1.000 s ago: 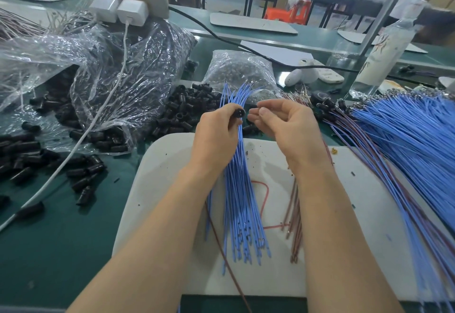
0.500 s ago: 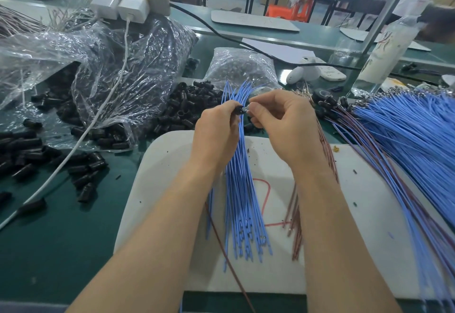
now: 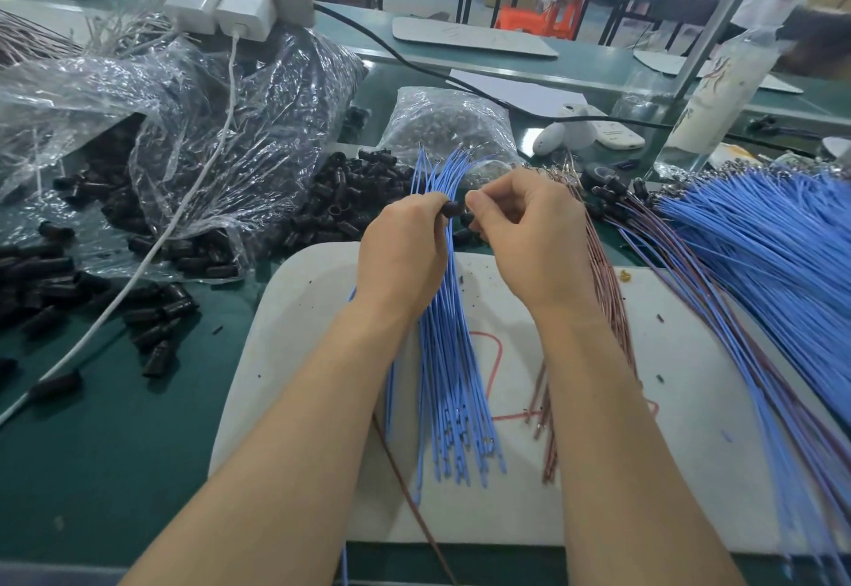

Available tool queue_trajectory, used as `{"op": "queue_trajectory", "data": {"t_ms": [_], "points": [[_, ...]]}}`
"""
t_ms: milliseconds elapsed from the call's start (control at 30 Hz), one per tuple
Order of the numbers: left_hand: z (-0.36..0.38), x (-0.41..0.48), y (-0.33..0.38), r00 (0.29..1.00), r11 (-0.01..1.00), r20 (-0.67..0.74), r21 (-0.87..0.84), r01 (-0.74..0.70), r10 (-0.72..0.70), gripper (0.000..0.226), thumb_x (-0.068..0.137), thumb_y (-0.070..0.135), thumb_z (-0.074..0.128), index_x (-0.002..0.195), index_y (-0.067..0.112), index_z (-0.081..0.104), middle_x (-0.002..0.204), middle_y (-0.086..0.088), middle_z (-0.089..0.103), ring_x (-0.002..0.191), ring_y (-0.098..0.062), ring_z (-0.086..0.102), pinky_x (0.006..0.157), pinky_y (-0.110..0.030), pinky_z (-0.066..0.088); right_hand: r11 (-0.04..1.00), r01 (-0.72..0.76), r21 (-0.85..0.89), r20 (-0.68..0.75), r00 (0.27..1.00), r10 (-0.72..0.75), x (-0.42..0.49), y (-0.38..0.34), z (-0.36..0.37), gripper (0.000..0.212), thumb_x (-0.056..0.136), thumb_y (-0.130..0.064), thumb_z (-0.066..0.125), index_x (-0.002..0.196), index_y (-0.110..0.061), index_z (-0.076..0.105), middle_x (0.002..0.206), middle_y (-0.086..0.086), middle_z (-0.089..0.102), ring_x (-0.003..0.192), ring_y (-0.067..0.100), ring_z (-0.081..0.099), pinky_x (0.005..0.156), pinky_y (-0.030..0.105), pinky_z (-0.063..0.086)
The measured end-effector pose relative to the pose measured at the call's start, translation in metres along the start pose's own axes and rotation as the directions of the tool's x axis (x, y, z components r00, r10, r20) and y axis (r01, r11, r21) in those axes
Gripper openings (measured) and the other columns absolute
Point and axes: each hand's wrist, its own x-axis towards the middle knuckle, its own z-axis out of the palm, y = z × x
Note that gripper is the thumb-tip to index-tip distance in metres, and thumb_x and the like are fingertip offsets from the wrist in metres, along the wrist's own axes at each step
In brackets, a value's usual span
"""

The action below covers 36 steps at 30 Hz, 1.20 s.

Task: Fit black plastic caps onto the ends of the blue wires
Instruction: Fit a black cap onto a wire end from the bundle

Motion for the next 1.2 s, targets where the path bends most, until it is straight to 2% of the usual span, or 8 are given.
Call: {"op": "queue_trajectory", "data": {"t_ms": [133, 333, 500, 600, 700, 867, 1033, 1200], "points": [[0.001, 0.001, -0.001, 0.999, 0.999, 0.023, -0.017, -0.033, 0.033, 0.023, 0.095, 0.010, 0.043, 0.101, 0.008, 0.066, 0.093, -0.006, 0.066, 0.088, -0.027, 0.056, 0.074, -0.039, 0.045, 0.998, 0.043, -0.051, -0.029, 0.999, -0.045, 0.000, 0.003, 0.001, 0.009, 0.088, -0.016, 0.065, 0.082, -0.009, 0.066, 0.065, -0.013, 0.058, 0.059, 0.000, 0.053, 0.064, 0.012, 0.042], [-0.004, 0.003, -0.003, 0.992, 0.952, 0.109, -0.306, -0.019, 0.055, 0.011, 0.089, 0.020, 0.063, 0.098, 0.021, 0.069, 0.071, 0.012, 0.059, 0.059, -0.001, 0.046, 0.062, -0.015, 0.039, 0.995, -0.053, 0.085, 0.012, 0.999, 0.053, 0.007, 0.018, -0.006, 0.007, 0.089, -0.014, 0.064, 0.088, -0.011, 0.069, 0.075, 0.000, 0.067, 0.071, 0.014, 0.062, 0.078, 0.038, 0.054], [-0.002, 0.002, -0.003, 0.987, 0.945, 0.126, -0.324, -0.050, 0.096, 0.011, 0.090, 0.016, 0.062, 0.096, 0.014, 0.071, 0.077, -0.001, 0.069, 0.062, -0.013, 0.051, 0.064, -0.018, 0.041, 0.972, -0.124, 0.198, 0.066, 0.991, 0.113, 0.007, 0.025, -0.005, 0.008, 0.089, -0.013, 0.065, 0.084, -0.018, 0.068, 0.070, -0.004, 0.066, 0.065, 0.008, 0.060, 0.069, 0.028, 0.052], [-0.002, 0.001, -0.002, 0.988, 0.939, 0.129, -0.342, -0.036, 0.085, 0.012, 0.089, 0.017, 0.063, 0.097, 0.013, 0.071, 0.077, -0.001, 0.069, 0.067, -0.019, 0.055, 0.068, -0.023, 0.045, 0.947, -0.162, 0.278, 0.073, 0.986, 0.147, 0.006, 0.026, -0.004, 0.009, 0.090, -0.013, 0.064, 0.082, -0.018, 0.067, 0.066, -0.006, 0.065, 0.058, -0.001, 0.058, 0.061, 0.016, 0.048], [-0.002, 0.001, -0.001, 0.988, 0.939, 0.132, -0.342, -0.029, 0.079, 0.013, 0.089, 0.019, 0.063, 0.098, 0.013, 0.071, 0.073, 0.005, 0.065, 0.066, -0.016, 0.053, 0.066, -0.020, 0.043, 0.924, -0.185, 0.335, 0.071, 0.983, 0.171, 0.005, 0.026, -0.004, 0.010, 0.090, -0.012, 0.064, 0.081, -0.015, 0.068, 0.064, -0.005, 0.064, 0.057, 0.000, 0.058, 0.059, 0.015, 0.049], [0.002, 0.002, -0.002, 0.988, 0.956, 0.150, -0.292, 0.001, 0.044, 0.014, 0.089, 0.021, 0.064, 0.100, 0.014, 0.069, 0.074, 0.006, 0.065, 0.060, -0.002, 0.048, 0.061, -0.011, 0.038, 0.942, -0.205, 0.267, 0.085, 0.978, 0.188, 0.005, 0.027, 0.002, 0.005, 0.089, -0.013, 0.064, 0.087, -0.015, 0.069, 0.076, -0.001, 0.067, 0.072, 0.010, 0.063, 0.074, 0.031, 0.056], [0.005, 0.002, -0.004, 0.986, 0.969, 0.164, -0.245, 0.012, 0.030, 0.016, 0.091, 0.019, 0.060, 0.106, 0.018, 0.066, 0.072, 0.004, 0.062, 0.055, -0.003, 0.046, 0.059, -0.019, 0.036, 0.979, -0.133, 0.155, -0.004, 0.991, 0.136, 0.005, 0.025, 0.003, 0.005, 0.089, -0.014, 0.065, 0.088, -0.018, 0.066, 0.081, -0.004, 0.068, 0.078, 0.014, 0.066, 0.081, 0.039, 0.055], [0.000, 0.004, -0.006, 0.995, 0.940, 0.100, -0.337, 0.057, -0.025, 0.015, 0.092, 0.009, 0.056, 0.105, 0.015, 0.061, 0.085, 0.007, 0.065, 0.079, -0.010, 0.062, 0.075, -0.013, 0.046, 0.967, -0.163, 0.194, -0.069, 0.981, 0.179, 0.006, 0.025, 0.003, 0.005, 0.089, -0.021, 0.064, 0.086, -0.017, 0.063, 0.076, 0.001, 0.067, 0.073, 0.019, 0.065, 0.078, 0.046, 0.054]]}}
